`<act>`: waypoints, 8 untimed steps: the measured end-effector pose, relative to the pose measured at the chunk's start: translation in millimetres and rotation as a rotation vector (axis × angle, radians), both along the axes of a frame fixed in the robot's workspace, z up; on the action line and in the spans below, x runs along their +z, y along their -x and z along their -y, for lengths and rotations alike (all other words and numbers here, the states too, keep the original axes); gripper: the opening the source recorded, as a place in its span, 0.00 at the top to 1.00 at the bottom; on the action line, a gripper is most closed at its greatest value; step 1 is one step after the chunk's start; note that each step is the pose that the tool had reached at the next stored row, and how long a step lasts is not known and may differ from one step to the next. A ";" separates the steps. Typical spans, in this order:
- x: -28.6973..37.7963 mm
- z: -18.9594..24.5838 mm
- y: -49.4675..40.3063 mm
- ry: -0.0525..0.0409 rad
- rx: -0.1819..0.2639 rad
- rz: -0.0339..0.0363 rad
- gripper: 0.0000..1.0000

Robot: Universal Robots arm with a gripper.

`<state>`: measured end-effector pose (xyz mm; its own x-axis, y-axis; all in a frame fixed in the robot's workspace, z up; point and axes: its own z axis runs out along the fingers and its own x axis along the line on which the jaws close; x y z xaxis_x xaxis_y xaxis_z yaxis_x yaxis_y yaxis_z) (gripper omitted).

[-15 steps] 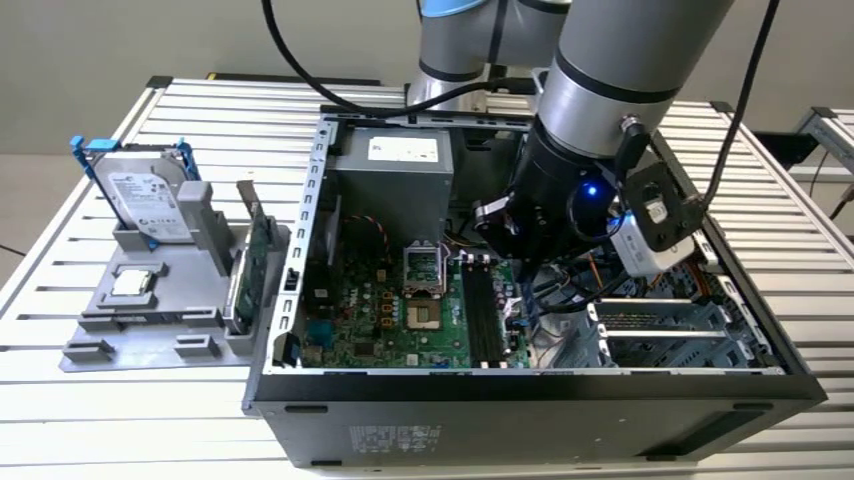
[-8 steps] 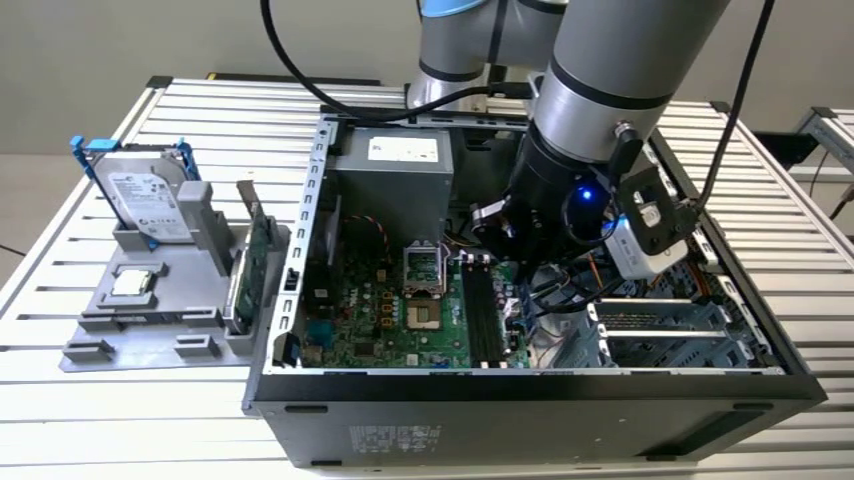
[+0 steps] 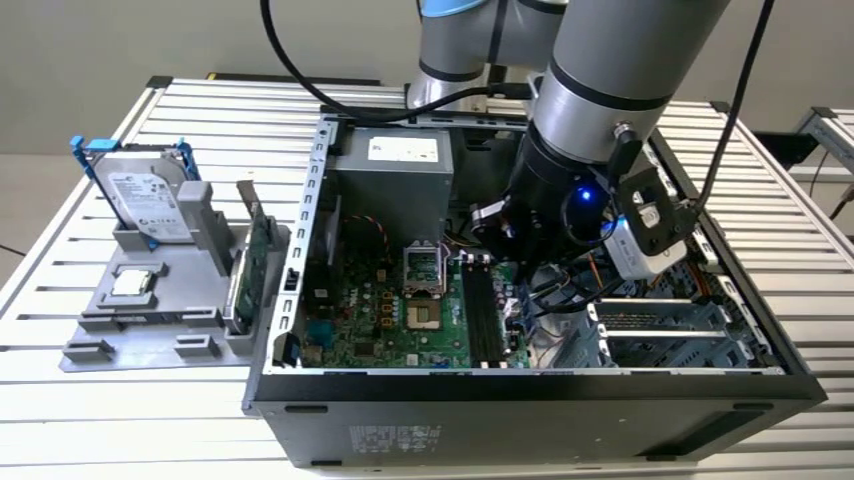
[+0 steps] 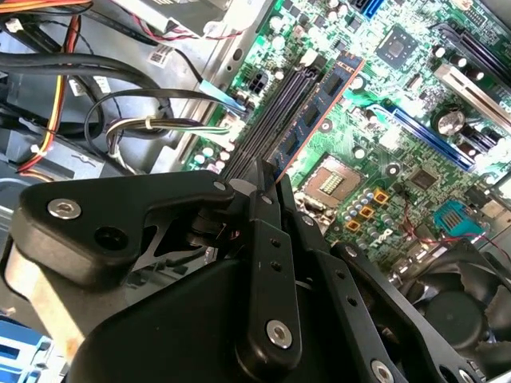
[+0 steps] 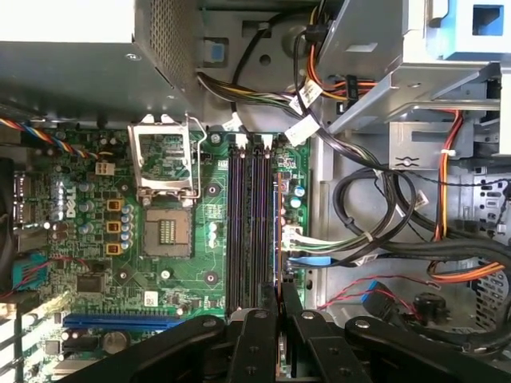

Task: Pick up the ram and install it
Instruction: 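Insert the ram into the slot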

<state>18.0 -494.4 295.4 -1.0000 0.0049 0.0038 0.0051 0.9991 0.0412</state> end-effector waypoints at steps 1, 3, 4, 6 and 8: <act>-0.1 0.0 0.0 0.0000 0.000 -0.0001 1.00; -1.3 -0.1 0.0 -0.0006 0.000 0.0000 1.00; -1.9 -0.1 0.0 -0.0004 0.000 -0.0001 1.00; -3.4 -0.4 0.0 -0.0002 0.000 -0.0001 1.00; -5.1 -0.5 0.2 -0.0001 0.000 -0.0001 1.00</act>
